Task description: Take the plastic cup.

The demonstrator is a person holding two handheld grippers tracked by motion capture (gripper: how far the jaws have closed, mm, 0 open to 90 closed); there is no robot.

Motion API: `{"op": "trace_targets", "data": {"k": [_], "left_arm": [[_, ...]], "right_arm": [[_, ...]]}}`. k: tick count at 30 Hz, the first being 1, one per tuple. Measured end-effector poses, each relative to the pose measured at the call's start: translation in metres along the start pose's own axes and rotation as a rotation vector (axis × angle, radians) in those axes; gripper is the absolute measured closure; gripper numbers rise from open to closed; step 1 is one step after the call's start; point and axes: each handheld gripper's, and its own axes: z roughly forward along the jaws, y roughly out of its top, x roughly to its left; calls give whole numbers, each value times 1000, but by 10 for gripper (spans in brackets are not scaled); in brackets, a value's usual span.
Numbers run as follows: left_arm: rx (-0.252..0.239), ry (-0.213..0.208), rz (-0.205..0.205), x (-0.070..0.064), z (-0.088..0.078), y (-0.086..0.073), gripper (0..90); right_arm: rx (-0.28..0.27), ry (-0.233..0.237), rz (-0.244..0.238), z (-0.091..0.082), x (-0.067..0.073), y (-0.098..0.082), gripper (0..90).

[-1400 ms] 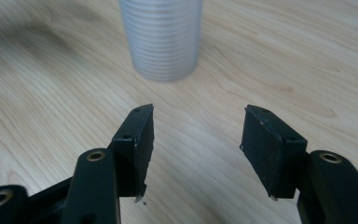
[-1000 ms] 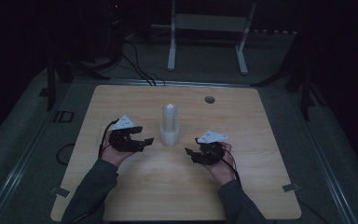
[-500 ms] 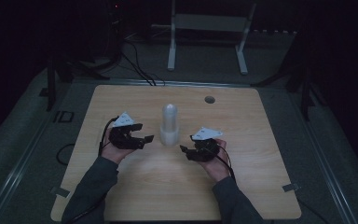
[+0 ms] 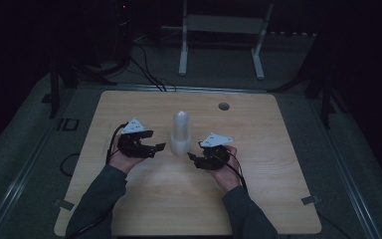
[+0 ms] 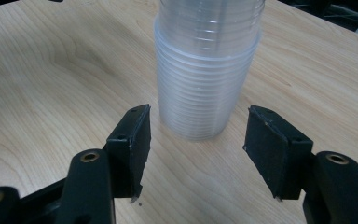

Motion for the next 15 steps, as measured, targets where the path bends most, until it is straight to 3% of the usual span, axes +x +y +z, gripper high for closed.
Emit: {"op": "trace_targets", "data": {"k": [15], "left_arm": [[-12,-12,54,-9,8,22,247]], "right_arm": [[-19,-1,18,12,-1,4,385]]}}
